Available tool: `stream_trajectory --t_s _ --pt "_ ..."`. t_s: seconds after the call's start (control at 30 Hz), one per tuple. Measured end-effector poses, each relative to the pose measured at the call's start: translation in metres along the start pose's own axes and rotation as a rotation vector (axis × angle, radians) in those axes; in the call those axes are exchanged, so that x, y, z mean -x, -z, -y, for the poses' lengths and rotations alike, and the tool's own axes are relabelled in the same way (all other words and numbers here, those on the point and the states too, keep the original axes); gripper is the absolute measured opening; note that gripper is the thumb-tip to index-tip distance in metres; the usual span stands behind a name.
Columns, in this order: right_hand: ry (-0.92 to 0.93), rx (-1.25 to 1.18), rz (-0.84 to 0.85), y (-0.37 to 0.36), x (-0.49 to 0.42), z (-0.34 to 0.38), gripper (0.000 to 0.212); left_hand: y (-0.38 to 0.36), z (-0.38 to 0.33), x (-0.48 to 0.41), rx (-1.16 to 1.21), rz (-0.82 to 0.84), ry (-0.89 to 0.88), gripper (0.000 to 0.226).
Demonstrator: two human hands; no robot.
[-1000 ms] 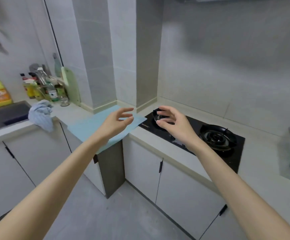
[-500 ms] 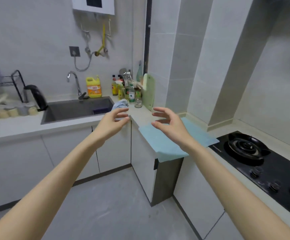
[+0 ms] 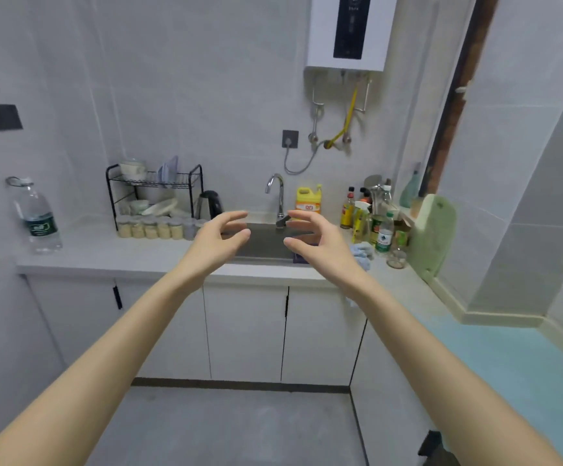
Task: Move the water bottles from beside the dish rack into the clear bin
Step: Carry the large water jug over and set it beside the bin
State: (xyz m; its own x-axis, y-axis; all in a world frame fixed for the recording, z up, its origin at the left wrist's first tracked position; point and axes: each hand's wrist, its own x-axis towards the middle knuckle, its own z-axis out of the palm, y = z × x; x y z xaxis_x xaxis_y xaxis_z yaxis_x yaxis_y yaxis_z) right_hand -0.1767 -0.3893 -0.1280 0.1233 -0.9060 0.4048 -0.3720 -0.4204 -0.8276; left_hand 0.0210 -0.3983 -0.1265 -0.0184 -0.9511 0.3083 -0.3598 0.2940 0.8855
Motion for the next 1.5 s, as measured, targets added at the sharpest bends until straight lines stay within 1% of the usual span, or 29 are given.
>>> stream_trajectory --t_s 0.17,0.33,0.6,0.87,1.23,1.5 --pt "0.067 -0.046 0.121 -0.036 -0.084 -0.005 0.049 0.041 0.015 -0.057 -0.050 -0.126 0.029 0.037" --pt "0.121 -0.068 0.227 -0.078 -0.148 -0.004 0.047 0.082 0.035 -0.096 -0.087 -0.245 0.054 0.037" --pt "0.168 -0.132 0.321 -0.170 -0.239 -0.006 0.047 0.157 0.082 -0.149 -0.125 -0.363 0.110 0.036" --pt "0.194 -0.156 0.356 -0.270 -0.322 -0.010 0.046 0.244 0.146 -0.209 -0.144 -0.430 0.138 0.036" --pt "0.182 -0.180 0.386 -0.412 -0.435 0.000 0.047 0.372 0.232 -0.296 -0.149 -0.462 0.177 0.035" --pt "0.184 -0.182 0.440 -0.499 -0.497 -0.004 0.047 0.438 0.288 -0.335 -0.129 -0.531 0.222 0.036"
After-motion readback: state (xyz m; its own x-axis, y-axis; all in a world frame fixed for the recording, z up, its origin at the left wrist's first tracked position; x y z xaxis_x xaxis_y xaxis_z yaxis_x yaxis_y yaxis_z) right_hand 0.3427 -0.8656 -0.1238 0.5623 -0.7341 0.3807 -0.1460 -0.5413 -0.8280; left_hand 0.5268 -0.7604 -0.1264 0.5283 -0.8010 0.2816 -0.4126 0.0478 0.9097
